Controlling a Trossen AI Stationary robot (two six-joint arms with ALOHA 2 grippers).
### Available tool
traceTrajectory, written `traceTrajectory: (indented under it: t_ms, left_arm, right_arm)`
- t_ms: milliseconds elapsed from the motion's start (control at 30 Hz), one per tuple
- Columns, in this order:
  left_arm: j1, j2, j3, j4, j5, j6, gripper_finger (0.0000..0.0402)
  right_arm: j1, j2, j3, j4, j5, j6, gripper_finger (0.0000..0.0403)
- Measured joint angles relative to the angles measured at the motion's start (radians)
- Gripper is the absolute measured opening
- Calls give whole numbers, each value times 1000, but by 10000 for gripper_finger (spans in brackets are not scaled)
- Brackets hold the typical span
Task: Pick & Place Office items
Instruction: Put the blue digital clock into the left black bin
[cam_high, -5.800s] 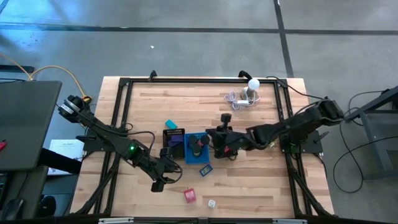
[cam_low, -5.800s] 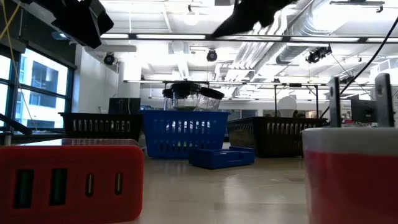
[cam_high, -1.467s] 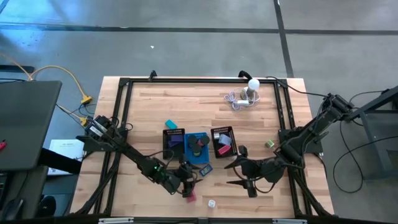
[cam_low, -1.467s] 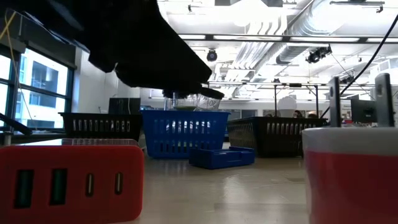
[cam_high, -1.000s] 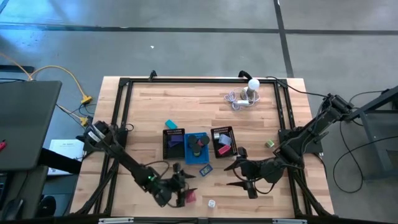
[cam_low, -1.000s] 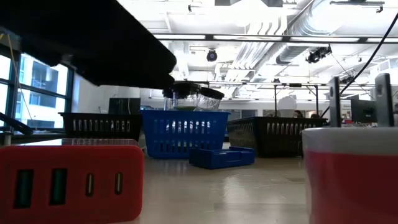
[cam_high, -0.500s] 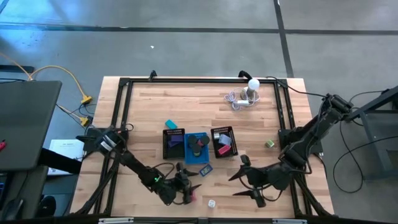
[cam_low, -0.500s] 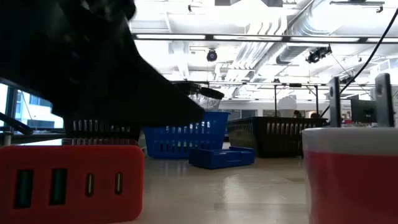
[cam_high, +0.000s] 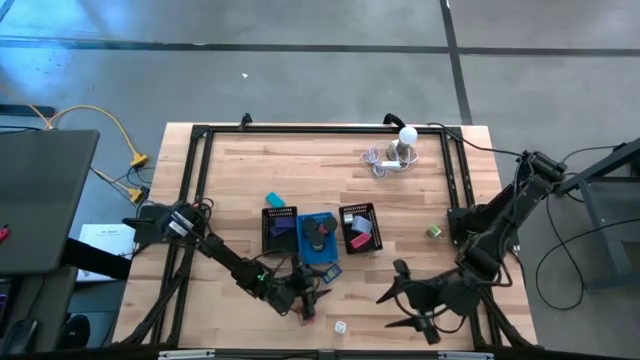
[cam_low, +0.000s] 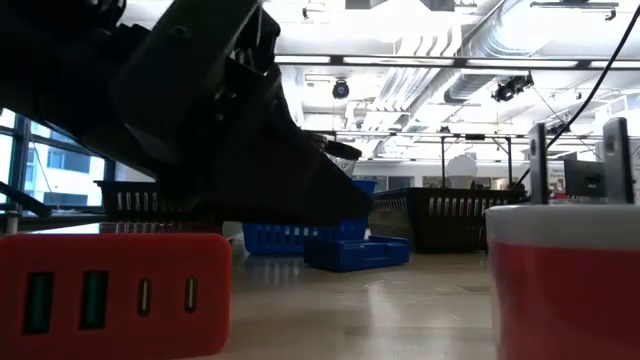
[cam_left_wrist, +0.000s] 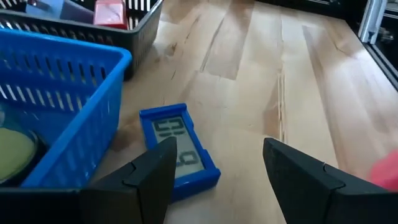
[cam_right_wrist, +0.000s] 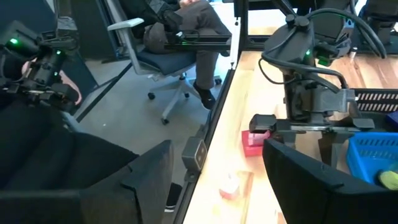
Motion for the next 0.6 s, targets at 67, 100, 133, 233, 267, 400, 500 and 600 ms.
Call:
traceTrajectory:
  t_ms: [67,100,133,233,267,400,500,600]
  left_arm:
    - [-1,0,0,0,-3,4,231]
    - [-1,0,0,0,-3,4,231]
    - [-1,0,0,-1,-3,5,231]
    - [-1,0,0,-24,-3,5,231]
    - [-1,0,0,-36,-3,5,231]
    - [4,-2,1,-67,-5,-19,231]
    - [7,-2,2,-69,-6,-17,231]
    - [7,-2,2,-72,-8,-11,231]
  right_arm:
    - [7,0,0,0,1,0,236]
    - [11,0,0,0,1,0,236]
    - [14,0,0,0,0,0,236]
    - [16,0,0,0,0,0,236]
    - [16,0,0,0,0,0,236]
    - [15,0,0,0,1,0,236]
    - [15,0,0,0,1,0,236]
    - [15,0,0,0,0,0,236]
